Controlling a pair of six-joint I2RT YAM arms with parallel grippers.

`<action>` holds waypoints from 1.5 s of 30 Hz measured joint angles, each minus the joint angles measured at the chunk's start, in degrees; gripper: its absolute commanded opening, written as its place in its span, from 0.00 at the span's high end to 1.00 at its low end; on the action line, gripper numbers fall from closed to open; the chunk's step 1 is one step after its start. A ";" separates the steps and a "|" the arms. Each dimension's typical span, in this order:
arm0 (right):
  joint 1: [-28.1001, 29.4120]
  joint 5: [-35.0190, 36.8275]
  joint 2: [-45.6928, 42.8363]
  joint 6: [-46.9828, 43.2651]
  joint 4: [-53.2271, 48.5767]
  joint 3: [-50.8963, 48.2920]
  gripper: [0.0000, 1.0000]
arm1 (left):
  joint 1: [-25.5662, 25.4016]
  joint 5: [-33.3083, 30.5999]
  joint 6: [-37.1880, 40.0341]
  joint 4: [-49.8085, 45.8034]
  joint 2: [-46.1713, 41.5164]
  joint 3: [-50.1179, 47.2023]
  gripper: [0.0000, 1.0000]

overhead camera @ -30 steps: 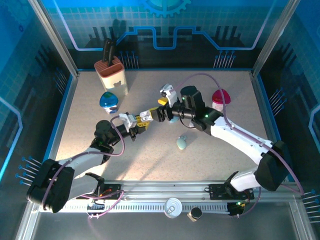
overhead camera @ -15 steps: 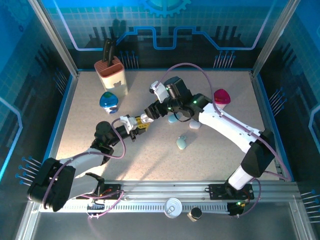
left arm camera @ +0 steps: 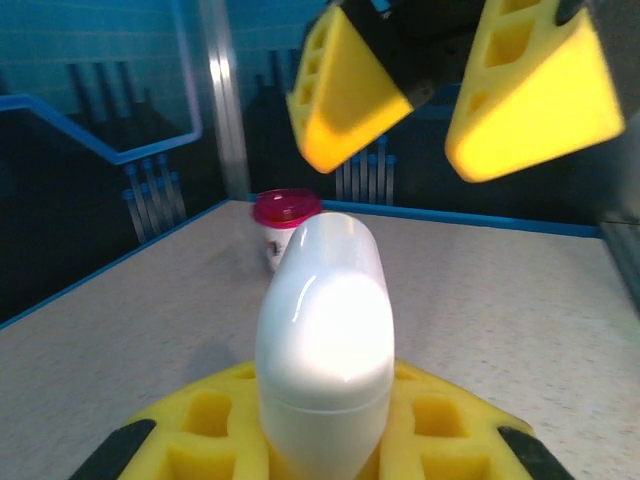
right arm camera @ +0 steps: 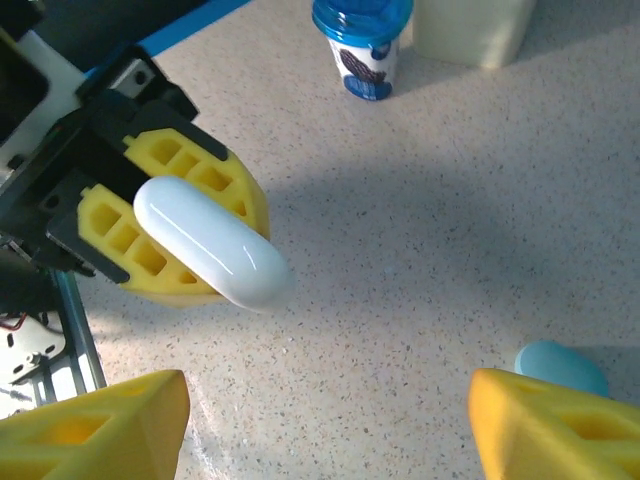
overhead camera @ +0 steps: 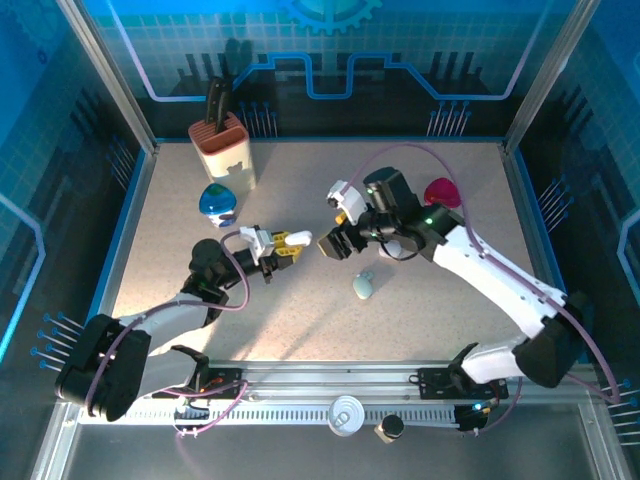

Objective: Insert the wireless bluetooth earbuds into the charging case

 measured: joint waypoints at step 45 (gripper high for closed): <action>-8.15 -14.25 2.93 3.32 20.72 -15.34 0.89 | -3.67 -0.63 1.38 -17.44 -3.82 5.22 0.02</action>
